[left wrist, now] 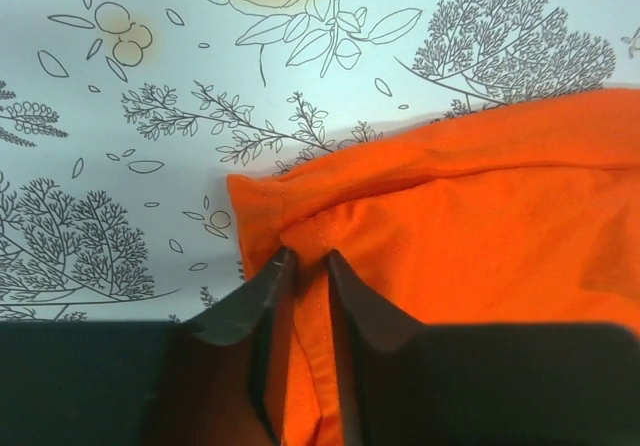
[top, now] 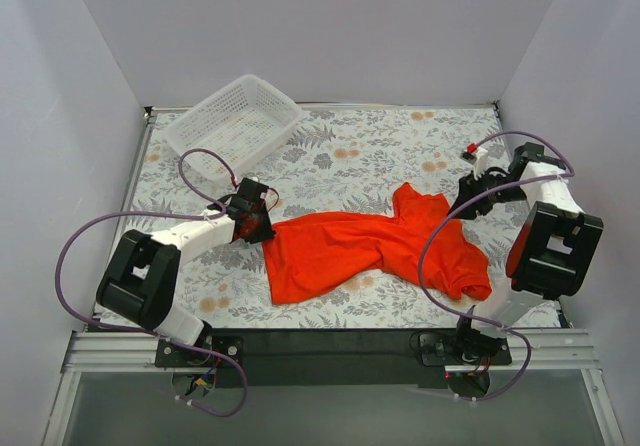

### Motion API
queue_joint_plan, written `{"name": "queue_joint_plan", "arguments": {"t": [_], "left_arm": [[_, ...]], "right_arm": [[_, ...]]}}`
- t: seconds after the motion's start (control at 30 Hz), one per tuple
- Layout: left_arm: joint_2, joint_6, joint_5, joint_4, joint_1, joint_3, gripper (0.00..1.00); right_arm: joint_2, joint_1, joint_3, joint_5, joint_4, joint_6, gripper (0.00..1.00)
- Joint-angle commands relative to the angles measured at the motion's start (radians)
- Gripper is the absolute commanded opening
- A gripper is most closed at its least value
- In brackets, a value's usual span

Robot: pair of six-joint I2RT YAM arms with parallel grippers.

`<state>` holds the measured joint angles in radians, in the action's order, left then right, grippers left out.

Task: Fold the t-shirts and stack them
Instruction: Flatten the tshirt out

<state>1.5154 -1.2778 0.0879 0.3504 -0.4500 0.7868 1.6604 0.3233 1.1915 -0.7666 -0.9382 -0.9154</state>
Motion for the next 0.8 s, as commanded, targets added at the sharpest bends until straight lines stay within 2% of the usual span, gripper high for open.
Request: {"name": "queue_joint_plan", "arguments": {"t": [0.0, 0.03, 0.1, 0.37, 0.77], "left_arm": [[-0.024, -0.002, -0.010, -0.024, -0.003, 0.014, 0.15], [-0.026, -0.002, -0.010, -0.024, -0.001, 0.014, 0.08], [-0.038, -0.002, -0.010, -0.025, -0.003, 0.008, 0.00], [-0.095, 0.005, -0.022, -0.027, -0.001, -0.009, 0.00], [-0.146, 0.003, -0.037, -0.024, -0.001, -0.035, 0.00]], "right_arm": [[0.053, -0.049, 0.097, -0.033, 0.033, 0.061, 0.43], [0.068, -0.058, 0.133, -0.033, 0.036, 0.088, 0.43], [0.117, -0.085, 0.174, -0.027, 0.050, 0.114, 0.44], [0.312, -0.179, 0.333, 0.045, 0.102, 0.274, 0.44], [0.387, -0.239, 0.307, 0.219, 0.205, 0.339, 0.42]]}}
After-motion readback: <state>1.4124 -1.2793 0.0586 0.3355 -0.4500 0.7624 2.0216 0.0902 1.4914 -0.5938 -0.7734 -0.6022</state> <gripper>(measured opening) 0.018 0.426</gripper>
